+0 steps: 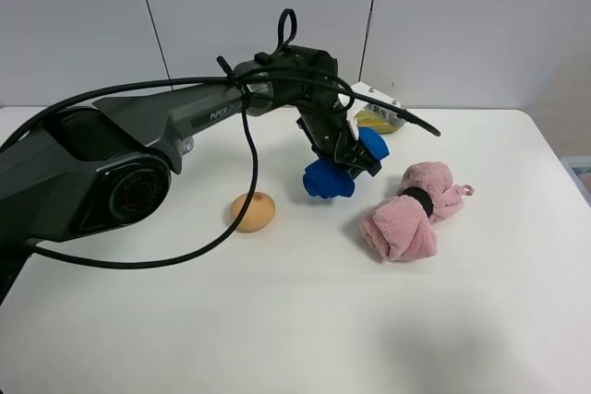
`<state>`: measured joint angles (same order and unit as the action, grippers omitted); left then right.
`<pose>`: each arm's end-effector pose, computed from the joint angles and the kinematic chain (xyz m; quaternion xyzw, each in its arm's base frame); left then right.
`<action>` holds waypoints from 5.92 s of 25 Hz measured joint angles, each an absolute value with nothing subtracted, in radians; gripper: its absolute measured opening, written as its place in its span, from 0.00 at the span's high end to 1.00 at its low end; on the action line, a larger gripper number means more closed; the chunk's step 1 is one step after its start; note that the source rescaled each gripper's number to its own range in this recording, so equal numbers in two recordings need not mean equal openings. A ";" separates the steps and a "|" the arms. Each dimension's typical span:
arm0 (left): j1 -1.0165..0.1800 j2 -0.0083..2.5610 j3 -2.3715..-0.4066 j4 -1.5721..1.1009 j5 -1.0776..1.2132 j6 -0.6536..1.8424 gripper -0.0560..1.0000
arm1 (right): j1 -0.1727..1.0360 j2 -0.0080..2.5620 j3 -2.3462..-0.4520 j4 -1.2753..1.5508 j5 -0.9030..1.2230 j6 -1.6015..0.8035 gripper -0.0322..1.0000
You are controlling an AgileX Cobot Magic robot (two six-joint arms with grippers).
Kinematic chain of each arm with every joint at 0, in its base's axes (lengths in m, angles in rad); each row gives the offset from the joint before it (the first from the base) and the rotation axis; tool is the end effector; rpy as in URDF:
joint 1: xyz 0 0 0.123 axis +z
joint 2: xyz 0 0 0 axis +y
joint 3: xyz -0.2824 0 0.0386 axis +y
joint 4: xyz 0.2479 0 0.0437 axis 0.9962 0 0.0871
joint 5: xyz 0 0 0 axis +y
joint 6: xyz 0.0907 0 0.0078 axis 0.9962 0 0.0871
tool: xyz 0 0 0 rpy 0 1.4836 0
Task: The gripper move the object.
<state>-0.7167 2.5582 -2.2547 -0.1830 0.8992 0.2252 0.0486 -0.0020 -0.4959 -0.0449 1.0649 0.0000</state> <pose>0.4037 -0.3690 0.1333 0.4052 0.8823 -0.1347 0.1979 -0.0047 -0.0038 0.2758 -0.0199 0.8544 -0.0098 0.5191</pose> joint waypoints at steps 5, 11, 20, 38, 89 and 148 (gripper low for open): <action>-0.737 2.595 -2.316 -0.187 0.905 0.225 0.91 | 0.049 -0.002 -0.496 -0.045 1.065 0.000 0.00; -0.741 2.608 -2.321 -0.165 0.910 0.225 0.91 | 0.049 -0.002 -0.496 -0.045 1.065 0.000 0.00; -0.741 2.608 -2.321 -0.136 0.907 0.247 0.52 | 0.049 -0.002 -0.496 -0.045 1.065 0.000 0.00; -0.741 2.543 -2.395 -0.119 0.965 0.165 0.01 | 0.049 -0.002 -0.496 -0.045 1.065 0.000 0.00; 0.199 1.525 -1.819 0.286 1.207 0.078 0.01 | 0.049 -0.002 -0.496 -0.045 1.065 0.000 0.00; 0.224 -0.006 -0.513 -0.097 1.052 0.098 0.00 | 0.049 -0.002 -0.496 -0.045 1.065 0.000 0.00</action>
<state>0.2241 -0.0061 -0.5126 -0.0966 1.0524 0.0984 0.0486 -0.0020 -0.4959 -0.0449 1.0649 0.0000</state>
